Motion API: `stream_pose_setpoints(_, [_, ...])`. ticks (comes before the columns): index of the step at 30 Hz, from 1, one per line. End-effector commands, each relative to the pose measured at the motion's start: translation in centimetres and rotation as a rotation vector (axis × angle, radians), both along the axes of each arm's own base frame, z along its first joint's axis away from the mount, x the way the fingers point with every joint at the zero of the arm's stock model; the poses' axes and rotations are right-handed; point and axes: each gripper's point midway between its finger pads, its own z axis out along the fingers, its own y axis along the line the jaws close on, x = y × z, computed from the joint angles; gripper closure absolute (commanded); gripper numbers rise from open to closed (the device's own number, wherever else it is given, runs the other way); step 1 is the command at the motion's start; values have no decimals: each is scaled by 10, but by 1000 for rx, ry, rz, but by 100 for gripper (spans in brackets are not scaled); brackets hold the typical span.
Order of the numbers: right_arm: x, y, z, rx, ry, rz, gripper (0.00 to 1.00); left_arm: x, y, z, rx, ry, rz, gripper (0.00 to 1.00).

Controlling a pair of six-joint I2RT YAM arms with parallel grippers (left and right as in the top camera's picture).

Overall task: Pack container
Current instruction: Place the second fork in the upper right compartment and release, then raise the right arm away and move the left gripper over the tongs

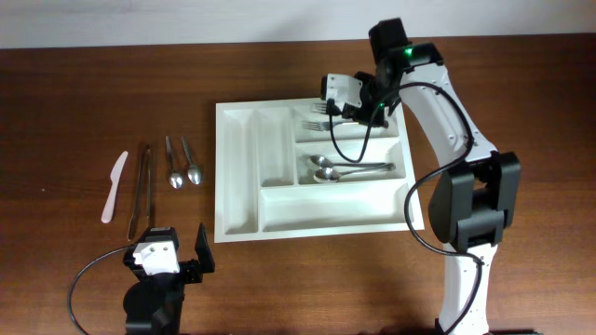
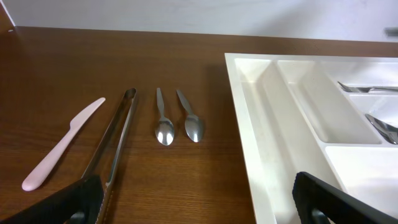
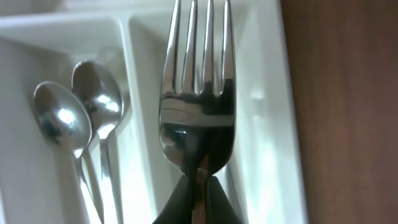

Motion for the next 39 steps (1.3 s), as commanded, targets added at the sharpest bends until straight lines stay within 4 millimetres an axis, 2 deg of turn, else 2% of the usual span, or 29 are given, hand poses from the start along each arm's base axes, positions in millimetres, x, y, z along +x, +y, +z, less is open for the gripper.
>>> stream_pose_setpoints(1, [0,2,-2,2,-2,8,22,0,0,-2,12,2,-8,1])
stream_pose_setpoints(2, [1,3,-1,5,-6,1,12,0,0,-2,12,2,-8,1])
stream_pose_setpoints(5, [9,4,13,26,-23,-55,1,0,0,-2,13,2,-8,1])
stream_pose_setpoints(7, [20,3,28,47,-43,-125,1,0,0,-2,12,2,-8,1])
stream_pose_setpoints(9, [36,-10,46,38,-79,-253,1,0,0,-2,12,2,-8,1])
stream_pose_setpoints(12, [65,-50,75,5,-143,-571,1,0,0,-2,13,2,-8,1])
stream_pose_setpoints(13, [76,-81,92,-2,-171,-772,1,0,0,-2,12,2,-8,1])
stream_pose_setpoints(16, [78,-126,112,52,-149,-1054,1,0,0,-2,12,2,-8,1])
stream_pose_setpoints(22, [73,-194,118,168,-65,-1418,1,0,0,-2,13,2,-8,1])
stream_pose_setpoints(26, [72,-207,118,168,-68,-1441,1,0,0,-2,12,2,-8,1])
stream_pose_setpoints(39, [72,-206,117,166,-66,-1441,1,0,0,-2,12,0,-8,1])
